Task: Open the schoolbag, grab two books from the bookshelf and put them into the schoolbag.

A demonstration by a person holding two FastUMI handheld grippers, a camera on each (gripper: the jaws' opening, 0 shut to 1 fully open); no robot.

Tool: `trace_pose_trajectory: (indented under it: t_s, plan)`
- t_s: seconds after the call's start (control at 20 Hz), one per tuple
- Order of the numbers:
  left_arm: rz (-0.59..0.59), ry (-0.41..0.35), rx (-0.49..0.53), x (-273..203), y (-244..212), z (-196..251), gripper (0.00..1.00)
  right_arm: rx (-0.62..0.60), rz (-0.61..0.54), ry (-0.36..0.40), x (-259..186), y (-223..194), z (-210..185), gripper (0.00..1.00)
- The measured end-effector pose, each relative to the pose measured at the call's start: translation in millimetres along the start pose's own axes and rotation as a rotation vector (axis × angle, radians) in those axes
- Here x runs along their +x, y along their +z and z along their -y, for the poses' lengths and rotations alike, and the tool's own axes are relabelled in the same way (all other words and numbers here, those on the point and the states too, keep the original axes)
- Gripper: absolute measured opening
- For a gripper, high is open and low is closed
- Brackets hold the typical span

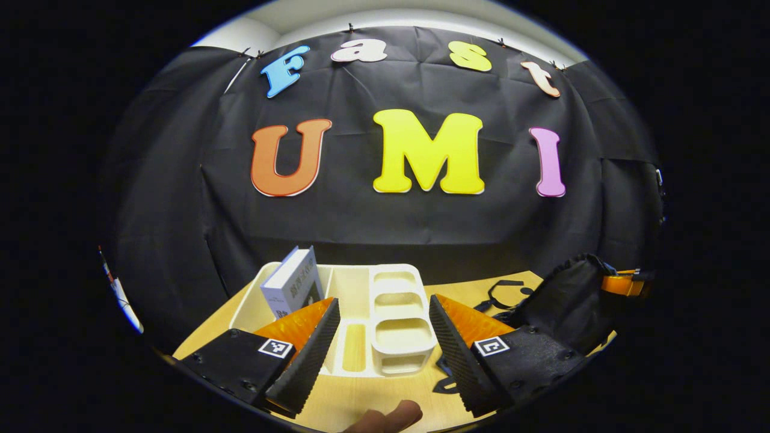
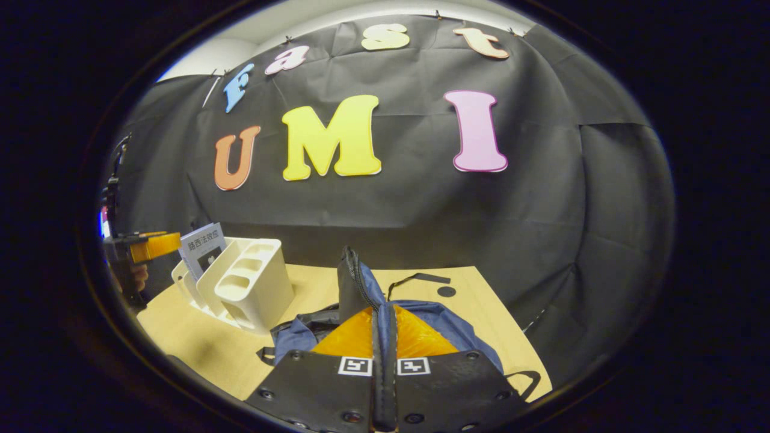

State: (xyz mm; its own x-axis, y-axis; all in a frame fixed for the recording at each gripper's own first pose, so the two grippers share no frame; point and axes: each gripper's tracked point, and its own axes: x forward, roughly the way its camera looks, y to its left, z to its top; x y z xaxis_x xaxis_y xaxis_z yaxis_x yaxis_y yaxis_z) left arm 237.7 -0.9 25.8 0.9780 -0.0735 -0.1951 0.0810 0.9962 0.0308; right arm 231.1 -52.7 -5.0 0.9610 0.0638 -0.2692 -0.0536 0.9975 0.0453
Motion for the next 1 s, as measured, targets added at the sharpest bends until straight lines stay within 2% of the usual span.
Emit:
trace_pose_trajectory:
  t_s: [0.25,0.45,0.75,0.85,1.0]
  plan:
    - [-0.012,0.063,0.007,32.0,28.8,-47.7,0.93,-0.007,0.004,-0.005,-2.4,1.2,3.6,0.00]
    - [-0.041,0.130,0.085,62.3,31.1,-85.6,0.92,0.000,0.002,-0.007,-3.7,-0.6,6.7,0.00]
    - [-0.155,0.115,0.064,107.3,5.4,-98.6,0.92,-0.008,-0.002,-0.006,-3.3,-0.6,5.0,0.00]
    - [-0.227,0.087,0.047,121.8,-7.4,-97.7,0.92,-0.006,0.000,-0.004,-3.2,-1.5,3.1,0.00]
    - [-0.334,0.110,0.044,139.8,-25.1,-105.7,0.90,-0.005,-0.002,-0.002,-1.7,-4.6,1.5,0.01]
